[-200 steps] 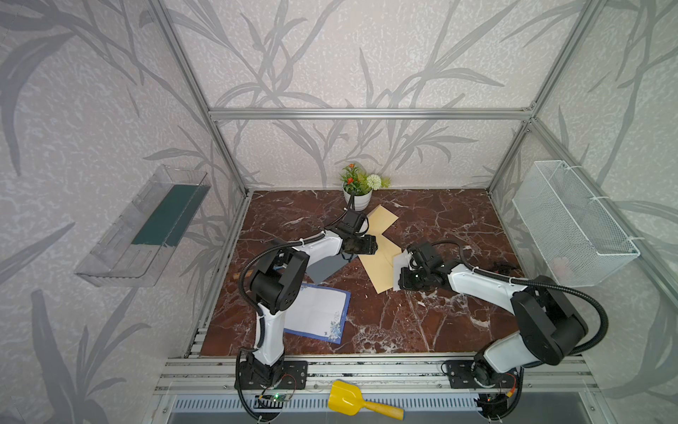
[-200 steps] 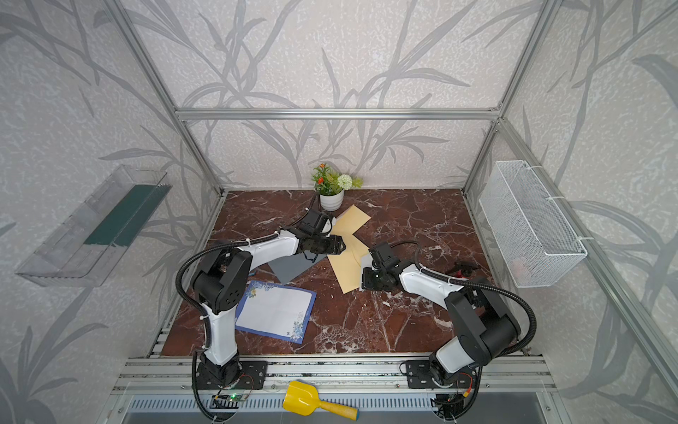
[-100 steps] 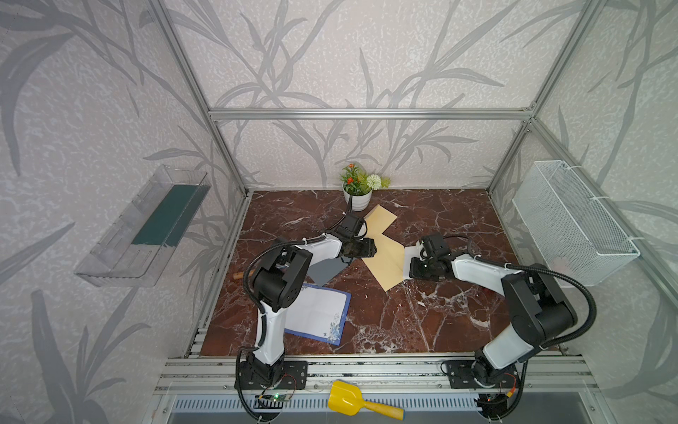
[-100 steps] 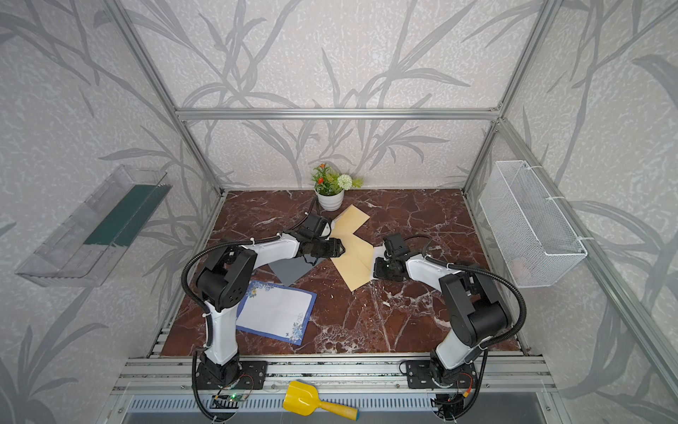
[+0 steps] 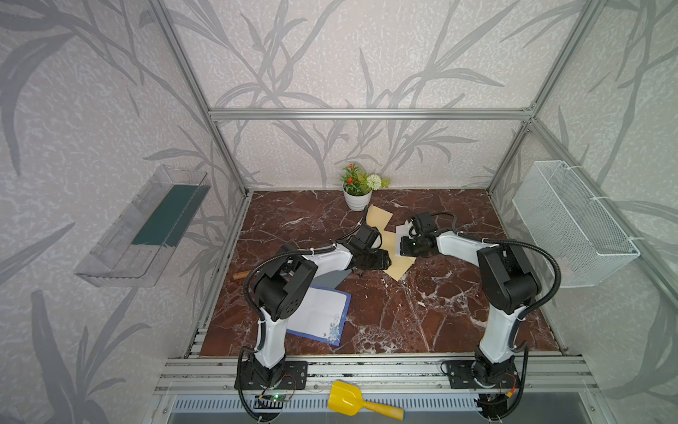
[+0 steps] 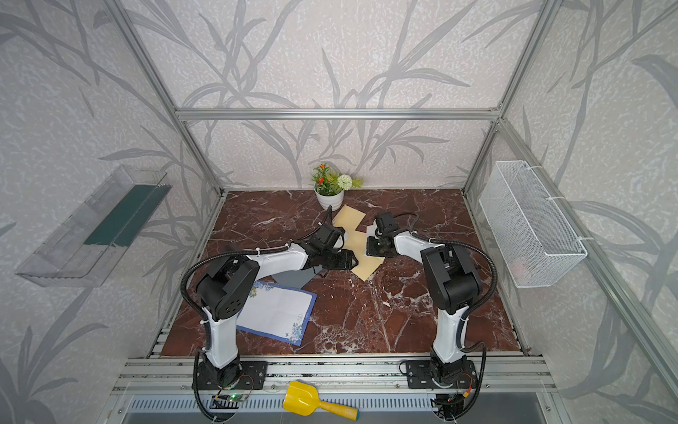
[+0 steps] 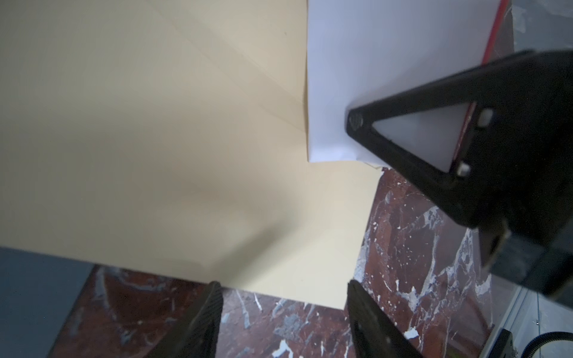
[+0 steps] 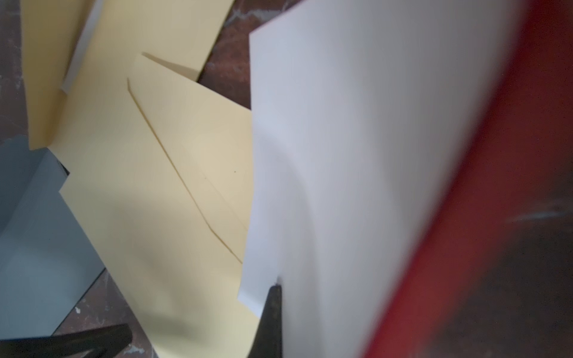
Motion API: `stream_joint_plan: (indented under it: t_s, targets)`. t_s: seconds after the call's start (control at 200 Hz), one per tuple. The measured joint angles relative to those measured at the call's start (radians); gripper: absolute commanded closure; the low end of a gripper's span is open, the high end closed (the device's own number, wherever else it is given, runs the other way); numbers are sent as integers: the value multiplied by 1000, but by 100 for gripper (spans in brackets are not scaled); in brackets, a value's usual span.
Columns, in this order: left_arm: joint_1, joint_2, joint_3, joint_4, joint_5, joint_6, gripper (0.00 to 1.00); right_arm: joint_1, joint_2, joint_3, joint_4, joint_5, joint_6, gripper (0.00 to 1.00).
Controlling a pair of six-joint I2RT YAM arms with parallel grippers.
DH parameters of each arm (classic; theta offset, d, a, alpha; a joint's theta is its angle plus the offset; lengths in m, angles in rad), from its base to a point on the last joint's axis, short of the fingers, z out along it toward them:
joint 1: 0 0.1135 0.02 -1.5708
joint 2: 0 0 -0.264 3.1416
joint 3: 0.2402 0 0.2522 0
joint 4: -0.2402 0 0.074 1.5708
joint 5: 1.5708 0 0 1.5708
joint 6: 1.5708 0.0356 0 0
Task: Fold the letter paper in half and place it into the envelope
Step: Adjust the envelope at the center of the board.
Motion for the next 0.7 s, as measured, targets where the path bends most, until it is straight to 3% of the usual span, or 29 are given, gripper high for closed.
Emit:
stream_joint_plan:
  t_s: [0.145,0.435,0.7]
  targets:
    - [23,-43,2,-17,-11,7,35,2,-71,-4,-18,-2,-10,100]
    - [140,-60,135,-76,-31,74,35,76,-436,-243,-39,-8,39,100]
    - [168,66,224,-91,-24,98,35,134,-334,-386,7,-21,153,100]
